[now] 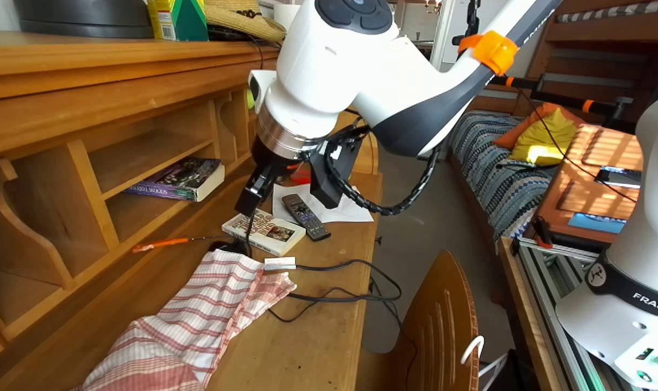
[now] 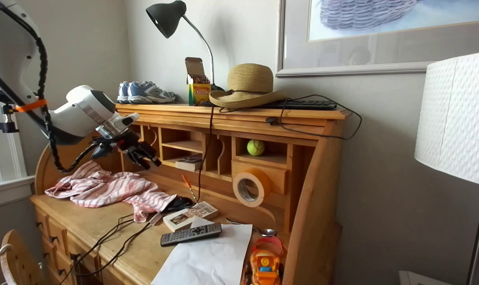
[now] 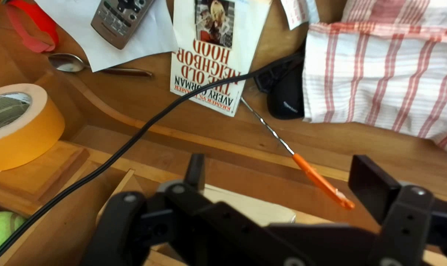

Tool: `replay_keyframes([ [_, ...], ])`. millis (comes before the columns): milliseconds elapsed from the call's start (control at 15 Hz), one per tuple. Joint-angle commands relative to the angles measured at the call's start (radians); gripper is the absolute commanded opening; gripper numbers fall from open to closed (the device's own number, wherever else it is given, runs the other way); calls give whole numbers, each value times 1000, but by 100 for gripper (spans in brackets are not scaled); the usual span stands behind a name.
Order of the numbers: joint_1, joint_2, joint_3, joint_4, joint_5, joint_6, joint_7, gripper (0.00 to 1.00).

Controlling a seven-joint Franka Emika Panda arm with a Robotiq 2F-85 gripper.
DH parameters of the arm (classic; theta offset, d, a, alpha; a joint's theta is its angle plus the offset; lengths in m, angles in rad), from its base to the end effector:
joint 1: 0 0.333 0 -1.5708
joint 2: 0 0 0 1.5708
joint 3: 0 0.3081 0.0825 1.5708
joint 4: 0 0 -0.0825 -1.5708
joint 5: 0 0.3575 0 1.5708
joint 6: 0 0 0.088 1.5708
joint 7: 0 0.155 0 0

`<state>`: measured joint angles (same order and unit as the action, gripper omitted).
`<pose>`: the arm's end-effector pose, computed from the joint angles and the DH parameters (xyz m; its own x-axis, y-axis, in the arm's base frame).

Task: Move the blue book to the right side of the shelf.

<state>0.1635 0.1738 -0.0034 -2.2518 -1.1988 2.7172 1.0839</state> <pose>0.5429 0.1031 0.2766 0.8413 0.2132 0.4967 0.0175 -0.9292 0.3690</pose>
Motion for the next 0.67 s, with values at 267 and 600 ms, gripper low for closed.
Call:
replay_keyframes([
  [267, -36, 152, -16, 110, 92, -11, -45, 100],
  [600, -67, 163, -20, 83, 202, -15, -143, 100],
])
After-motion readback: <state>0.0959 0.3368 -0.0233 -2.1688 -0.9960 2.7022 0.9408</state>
